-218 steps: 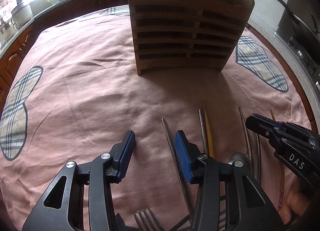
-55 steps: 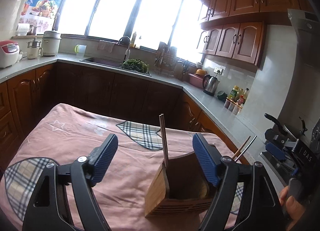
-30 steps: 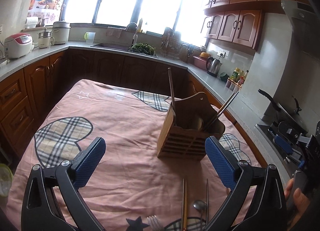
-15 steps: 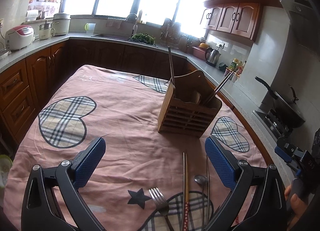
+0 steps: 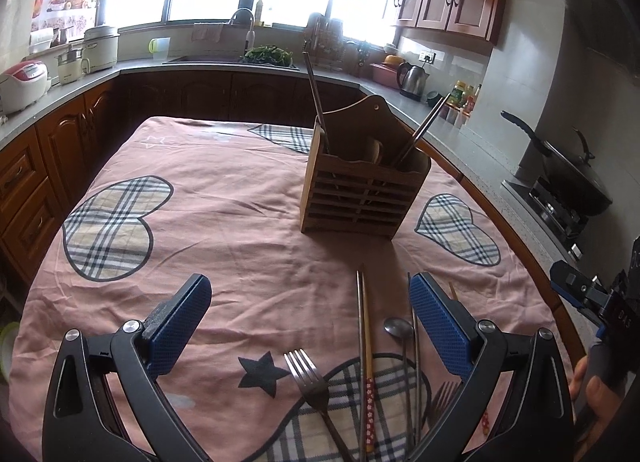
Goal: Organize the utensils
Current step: 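Withdraw the left gripper toward the utensil pile while the right gripper withdraws too, then close the left gripper on a chopstick while the right gripper grasps a wooden chopstick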
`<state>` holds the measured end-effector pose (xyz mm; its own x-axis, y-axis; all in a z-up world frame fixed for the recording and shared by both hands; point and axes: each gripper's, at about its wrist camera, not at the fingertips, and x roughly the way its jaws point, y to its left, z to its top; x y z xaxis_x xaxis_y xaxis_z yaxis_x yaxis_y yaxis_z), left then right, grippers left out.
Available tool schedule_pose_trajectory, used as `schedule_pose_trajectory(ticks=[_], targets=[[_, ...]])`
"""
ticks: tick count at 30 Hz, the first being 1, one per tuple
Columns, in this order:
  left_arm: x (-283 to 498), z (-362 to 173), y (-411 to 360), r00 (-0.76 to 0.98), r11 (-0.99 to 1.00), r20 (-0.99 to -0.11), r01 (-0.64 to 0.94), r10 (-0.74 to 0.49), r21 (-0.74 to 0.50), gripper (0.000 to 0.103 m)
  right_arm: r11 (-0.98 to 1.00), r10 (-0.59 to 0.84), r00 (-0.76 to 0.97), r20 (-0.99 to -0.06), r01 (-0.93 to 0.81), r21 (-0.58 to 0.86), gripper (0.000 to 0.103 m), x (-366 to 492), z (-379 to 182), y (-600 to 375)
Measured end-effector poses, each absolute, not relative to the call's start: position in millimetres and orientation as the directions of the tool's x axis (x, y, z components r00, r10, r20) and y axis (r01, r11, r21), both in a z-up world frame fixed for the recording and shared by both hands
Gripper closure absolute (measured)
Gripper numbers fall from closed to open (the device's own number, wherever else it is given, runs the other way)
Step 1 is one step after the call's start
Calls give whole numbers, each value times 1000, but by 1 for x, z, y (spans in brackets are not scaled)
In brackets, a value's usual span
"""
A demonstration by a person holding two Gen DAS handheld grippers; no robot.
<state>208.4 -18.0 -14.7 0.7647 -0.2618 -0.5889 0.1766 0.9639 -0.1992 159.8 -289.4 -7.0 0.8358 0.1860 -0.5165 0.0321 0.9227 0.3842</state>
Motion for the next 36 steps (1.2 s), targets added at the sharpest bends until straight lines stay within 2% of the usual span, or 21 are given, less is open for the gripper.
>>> schedule_pose_trajectory(ticks=[15,19,24,26,29,32,36], targets=[[233,-36,-42,700,963,-662,223,-267,-152,2,926,199,792,-576,40,375,9,178,-28,-288],[244,-45,-52,669,955,-687,255,-285,-148,8,934,194,772,-606,44,355,11,187,-38,-286],[258,-54,-73,633,943,-713,310,-301,-122,23,939,195,730,-655,54,339,30,202,-54,-285],[264,-58,-83,616,935,-725,336,-308,-111,32,941,192,713,-675,62,333,44,208,-60,-286],[274,-64,-99,584,921,-747,378,-319,-98,44,939,195,690,-697,73,335,57,215,-68,-288],[285,-74,-112,551,909,-770,407,-321,-88,56,938,196,673,-713,83,337,66,219,-75,-290],[297,-89,-124,518,904,-800,423,-304,-70,63,937,199,653,-731,92,338,73,224,-83,-294]])
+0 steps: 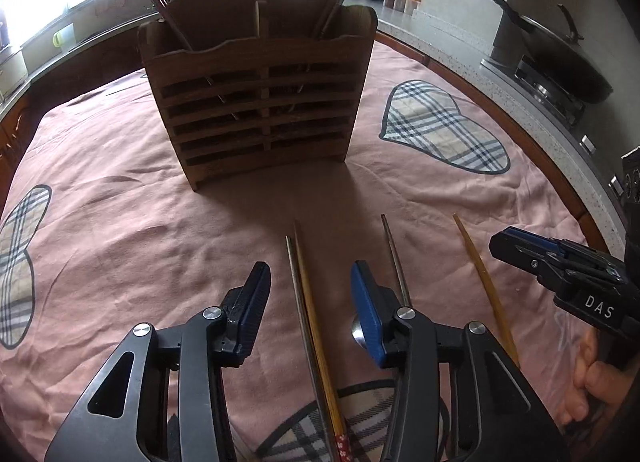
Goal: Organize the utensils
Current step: 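Close the left gripper on a chopstick while the right gripper grasps a wooden chopstick, then lift the left gripper's chopstick toward the holder while the right gripper carries its chopstick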
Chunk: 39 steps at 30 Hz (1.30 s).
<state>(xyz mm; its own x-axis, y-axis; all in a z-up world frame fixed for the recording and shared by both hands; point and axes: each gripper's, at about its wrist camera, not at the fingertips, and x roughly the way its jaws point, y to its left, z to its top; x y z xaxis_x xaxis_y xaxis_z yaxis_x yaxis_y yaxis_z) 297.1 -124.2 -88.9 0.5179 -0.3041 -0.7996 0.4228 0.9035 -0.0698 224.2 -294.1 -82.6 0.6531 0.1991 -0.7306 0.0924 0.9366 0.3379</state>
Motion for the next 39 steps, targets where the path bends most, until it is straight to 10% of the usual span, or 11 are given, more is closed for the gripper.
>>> schedule_pose_trajectory(ticks=[10,17,39], targets=[[320,-111,-132,472,896,-837,441,-276,-47,90,936,216,619,-755,89,341,77,238,-96,-294],[323,-109,-118,449,889,-824,438,-345,-133,91,942,214,596,-774,85,326,96,246,-105,-291],[300,-77,-71,493,888,-760,390,-424,-243,97,941,231,641,-732,44,336,97,238,-81,-281]])
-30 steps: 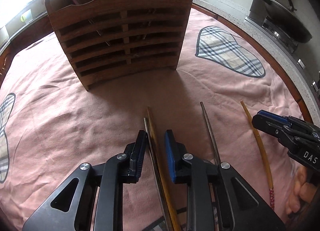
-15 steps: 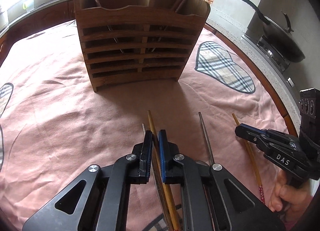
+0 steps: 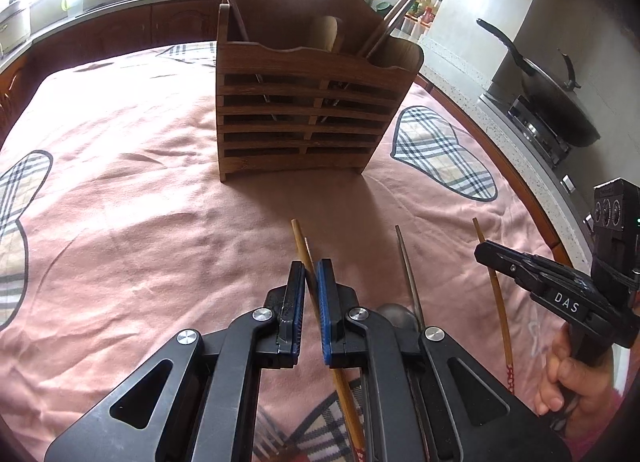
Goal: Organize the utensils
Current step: 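Lift the left gripper's chopstick toward the holder while the right gripper carries its chopstick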
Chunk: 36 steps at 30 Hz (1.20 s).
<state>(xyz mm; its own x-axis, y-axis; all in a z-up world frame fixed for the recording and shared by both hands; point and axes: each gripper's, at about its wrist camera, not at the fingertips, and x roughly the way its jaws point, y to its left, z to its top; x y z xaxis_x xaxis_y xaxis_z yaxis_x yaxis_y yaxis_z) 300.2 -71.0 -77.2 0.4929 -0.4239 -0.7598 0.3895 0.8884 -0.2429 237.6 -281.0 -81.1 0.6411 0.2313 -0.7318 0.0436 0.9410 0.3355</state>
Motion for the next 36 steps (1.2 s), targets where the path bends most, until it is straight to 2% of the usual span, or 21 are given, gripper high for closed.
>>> schedule_pose_trajectory(ticks=[11,36], targets=[[254,-40,-54,532,868,-704,422,-470,-261,98,943,241,692,-680,-2,332,97,221,-49,-272],[179,36,-3,699,854,-490,418,-520,-310,99,951,251,804,-540,-101,291,97,176,25,-244]])
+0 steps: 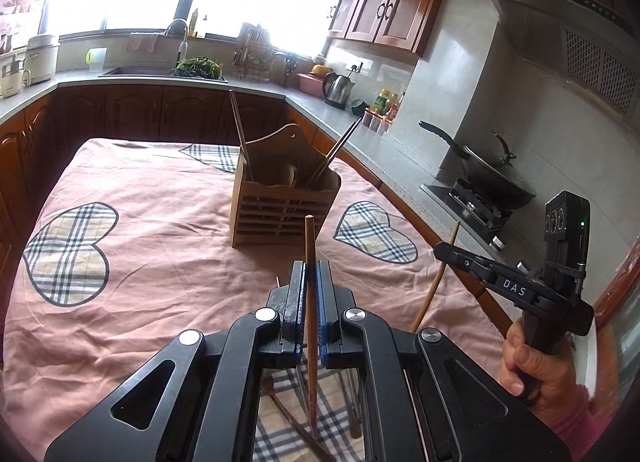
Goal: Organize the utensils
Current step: 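Lift the left gripper's chopstick toward the holder while the right gripper carries its chopstick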
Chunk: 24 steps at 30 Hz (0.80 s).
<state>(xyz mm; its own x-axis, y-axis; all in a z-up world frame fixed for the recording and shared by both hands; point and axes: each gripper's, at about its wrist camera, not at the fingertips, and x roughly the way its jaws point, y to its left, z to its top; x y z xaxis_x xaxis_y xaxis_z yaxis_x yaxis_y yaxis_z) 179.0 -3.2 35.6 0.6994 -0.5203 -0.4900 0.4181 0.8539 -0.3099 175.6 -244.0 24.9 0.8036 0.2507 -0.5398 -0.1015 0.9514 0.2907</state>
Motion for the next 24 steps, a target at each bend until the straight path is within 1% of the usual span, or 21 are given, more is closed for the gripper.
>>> schedule_pose_trajectory(ticks=[14,24], targets=[[179,64,9,779,869,-394,388,-487,-305,99,952,241,854,-461,-115,284,97,173,51,-246],[195,80,6,810,876,-351,377,-470,-303,99,950,226,888,-400,-109,293,97,182,68,-253]])
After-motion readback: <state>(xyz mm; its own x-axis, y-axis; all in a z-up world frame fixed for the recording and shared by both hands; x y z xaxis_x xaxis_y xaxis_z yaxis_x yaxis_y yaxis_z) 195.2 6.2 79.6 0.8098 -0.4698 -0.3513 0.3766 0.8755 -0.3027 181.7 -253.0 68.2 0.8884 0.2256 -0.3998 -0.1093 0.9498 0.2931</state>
